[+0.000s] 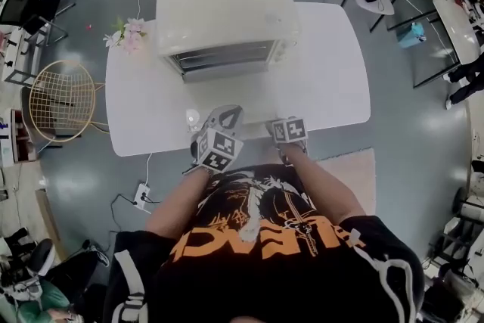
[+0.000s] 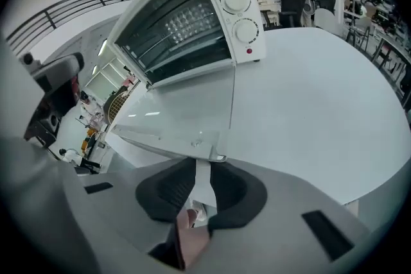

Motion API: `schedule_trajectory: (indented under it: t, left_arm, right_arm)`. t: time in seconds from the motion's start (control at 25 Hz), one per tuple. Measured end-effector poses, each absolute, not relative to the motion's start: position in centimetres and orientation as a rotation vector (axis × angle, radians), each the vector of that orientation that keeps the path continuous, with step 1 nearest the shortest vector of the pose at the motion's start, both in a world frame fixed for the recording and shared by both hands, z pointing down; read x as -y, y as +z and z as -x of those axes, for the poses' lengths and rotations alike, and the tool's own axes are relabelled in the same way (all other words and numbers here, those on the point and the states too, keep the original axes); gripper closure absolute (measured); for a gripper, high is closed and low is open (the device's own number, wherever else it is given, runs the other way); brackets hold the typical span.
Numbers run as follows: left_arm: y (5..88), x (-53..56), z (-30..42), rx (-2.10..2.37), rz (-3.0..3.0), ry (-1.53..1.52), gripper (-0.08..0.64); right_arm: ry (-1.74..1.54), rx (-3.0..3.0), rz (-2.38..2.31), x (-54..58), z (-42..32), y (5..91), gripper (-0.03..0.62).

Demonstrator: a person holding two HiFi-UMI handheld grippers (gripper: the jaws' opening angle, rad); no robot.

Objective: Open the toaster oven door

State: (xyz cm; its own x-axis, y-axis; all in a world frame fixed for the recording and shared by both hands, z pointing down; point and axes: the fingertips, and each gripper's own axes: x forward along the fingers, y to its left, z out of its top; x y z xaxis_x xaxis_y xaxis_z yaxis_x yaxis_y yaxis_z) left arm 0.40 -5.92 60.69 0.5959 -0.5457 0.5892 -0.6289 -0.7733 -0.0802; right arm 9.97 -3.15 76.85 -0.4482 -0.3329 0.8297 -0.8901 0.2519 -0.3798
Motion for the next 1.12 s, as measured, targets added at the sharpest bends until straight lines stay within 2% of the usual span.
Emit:
schedule_trajectory:
  t: [0.4,0.76,0.92,1.12]
  left_arm:
    - [70.4,5.1,-2.0,0.794,-2.532,1.198,0.54]
    - [72.0,5.1,-2.7,0.761,-2.514,1.258,0.54]
    - [72.5,5.6,-2.5,0.769,-2.484,1.273,0.54]
    - [72.0,6.4,-2.5,0.792,-2.48,1.262,0.54]
  right_arm:
    - [1.161,1.883,-1.049,2.8,-10.2,79.1,0.515]
    - [1.125,1.922,-0.986,2.6,-10.4,78.0,0.535]
    - [1.118,1.944,-0.951,2.4,-10.9,76.1,0.578]
    - [1.102,2.012,-0.939,2.6,-11.3,72.2,0.578]
